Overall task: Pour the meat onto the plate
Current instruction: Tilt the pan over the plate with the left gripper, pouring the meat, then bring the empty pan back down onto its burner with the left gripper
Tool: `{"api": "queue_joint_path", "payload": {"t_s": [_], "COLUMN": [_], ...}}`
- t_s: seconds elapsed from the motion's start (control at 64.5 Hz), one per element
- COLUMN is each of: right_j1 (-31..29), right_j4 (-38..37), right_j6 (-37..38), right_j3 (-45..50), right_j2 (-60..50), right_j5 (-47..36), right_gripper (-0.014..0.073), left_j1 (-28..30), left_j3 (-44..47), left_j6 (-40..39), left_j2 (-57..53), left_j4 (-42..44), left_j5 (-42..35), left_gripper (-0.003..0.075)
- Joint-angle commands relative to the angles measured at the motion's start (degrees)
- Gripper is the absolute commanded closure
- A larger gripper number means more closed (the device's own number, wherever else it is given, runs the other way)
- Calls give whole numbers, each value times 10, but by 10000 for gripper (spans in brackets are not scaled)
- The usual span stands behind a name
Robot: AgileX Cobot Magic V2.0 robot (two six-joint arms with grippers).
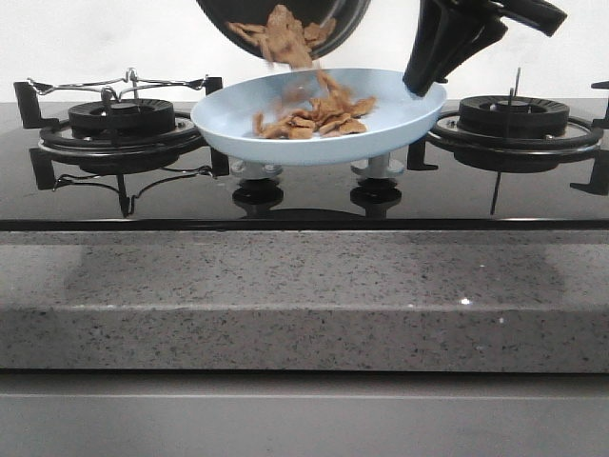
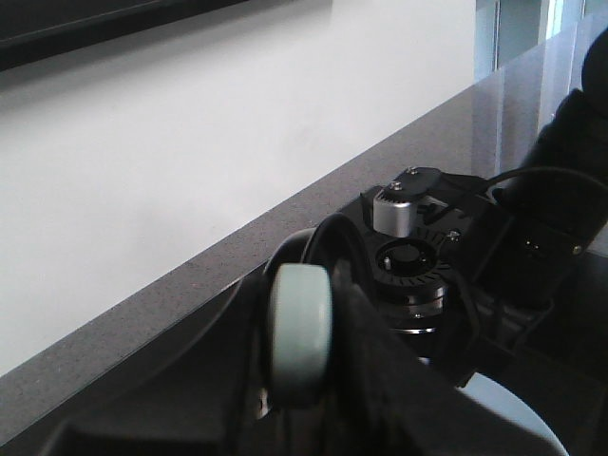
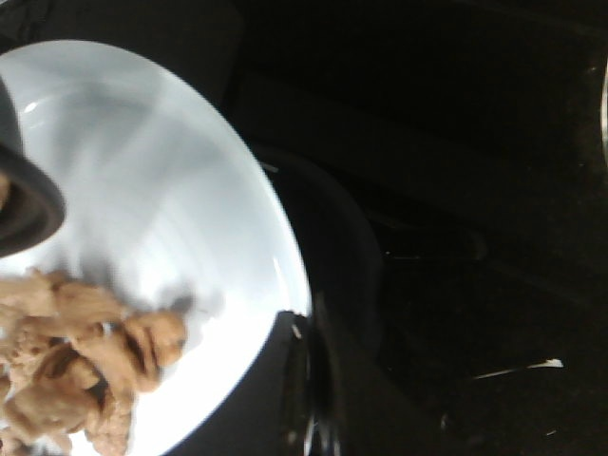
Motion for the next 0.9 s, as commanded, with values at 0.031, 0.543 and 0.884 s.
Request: {"api": "queue_joint_path", "payload": {"t_s": [0.031, 0.543, 0.884], "right_j1": [0, 0, 0], "right_j4": [19, 19, 19], "right_j6": [-6, -6, -6], "right_j3": [-13, -13, -13], "right_j2": [-29, -29, -29], "right_j5": [-17, -17, -17], "right_gripper": [656, 656, 656], "left_j1": [-12, -12, -27], "left_j3": [-25, -25, -25], "left_j6": [-2, -3, -3], "left_j2": [-22, -46, -53], "left_j4": [5, 59, 78], "left_j5": [-44, -42, -41], "left_gripper": [741, 741, 741]}}
